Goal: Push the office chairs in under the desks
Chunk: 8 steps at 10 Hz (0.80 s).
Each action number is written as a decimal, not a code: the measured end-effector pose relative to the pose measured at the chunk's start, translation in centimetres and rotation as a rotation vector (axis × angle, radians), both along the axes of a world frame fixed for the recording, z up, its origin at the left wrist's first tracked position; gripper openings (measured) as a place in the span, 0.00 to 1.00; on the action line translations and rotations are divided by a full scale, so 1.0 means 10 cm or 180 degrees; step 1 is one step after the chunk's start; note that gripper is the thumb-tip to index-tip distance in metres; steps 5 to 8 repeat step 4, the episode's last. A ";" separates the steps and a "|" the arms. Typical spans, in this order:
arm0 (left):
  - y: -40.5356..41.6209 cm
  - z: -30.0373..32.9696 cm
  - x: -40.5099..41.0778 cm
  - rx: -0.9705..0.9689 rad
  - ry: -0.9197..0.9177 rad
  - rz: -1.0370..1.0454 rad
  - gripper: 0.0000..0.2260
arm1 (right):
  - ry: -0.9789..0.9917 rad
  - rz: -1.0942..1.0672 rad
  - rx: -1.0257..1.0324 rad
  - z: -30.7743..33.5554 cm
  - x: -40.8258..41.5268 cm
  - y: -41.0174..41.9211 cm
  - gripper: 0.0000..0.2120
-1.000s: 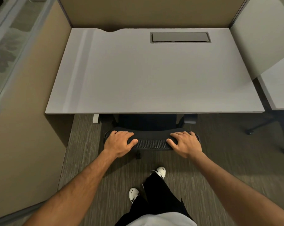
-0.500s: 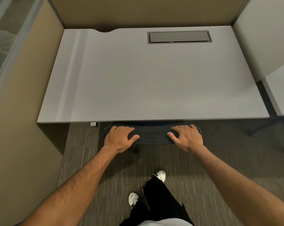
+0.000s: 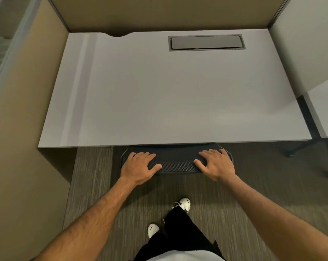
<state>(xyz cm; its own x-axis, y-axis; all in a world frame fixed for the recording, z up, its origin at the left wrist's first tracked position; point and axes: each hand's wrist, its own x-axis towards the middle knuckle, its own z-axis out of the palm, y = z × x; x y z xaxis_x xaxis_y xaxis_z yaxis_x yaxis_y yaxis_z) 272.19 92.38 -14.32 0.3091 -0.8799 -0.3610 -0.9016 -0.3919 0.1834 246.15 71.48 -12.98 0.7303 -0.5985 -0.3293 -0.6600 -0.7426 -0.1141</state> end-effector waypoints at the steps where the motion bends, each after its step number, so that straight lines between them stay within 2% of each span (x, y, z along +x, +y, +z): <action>1: -0.01 0.14 -0.02 0.0034 0.0045 0.0014 0.40 | 0.0170 -0.0040 0.0104 0.14 0.03 0.05 0.40; 2: -0.05 0.20 -0.02 0.0180 0.0257 0.0084 0.37 | 0.0273 -0.0134 0.0442 0.24 0.07 0.05 0.34; 3: -0.15 0.46 -0.01 -0.0027 0.0702 0.0075 0.31 | -0.0300 -0.0537 0.0555 0.50 0.01 0.22 0.29; 4: -0.34 0.66 -0.02 -0.0406 0.0864 -0.0081 0.28 | -0.0879 -0.0870 0.0529 0.69 0.03 0.29 0.27; 8: -0.34 0.66 -0.02 -0.0406 0.0864 -0.0081 0.28 | -0.0879 -0.0870 0.0529 0.69 0.03 0.29 0.27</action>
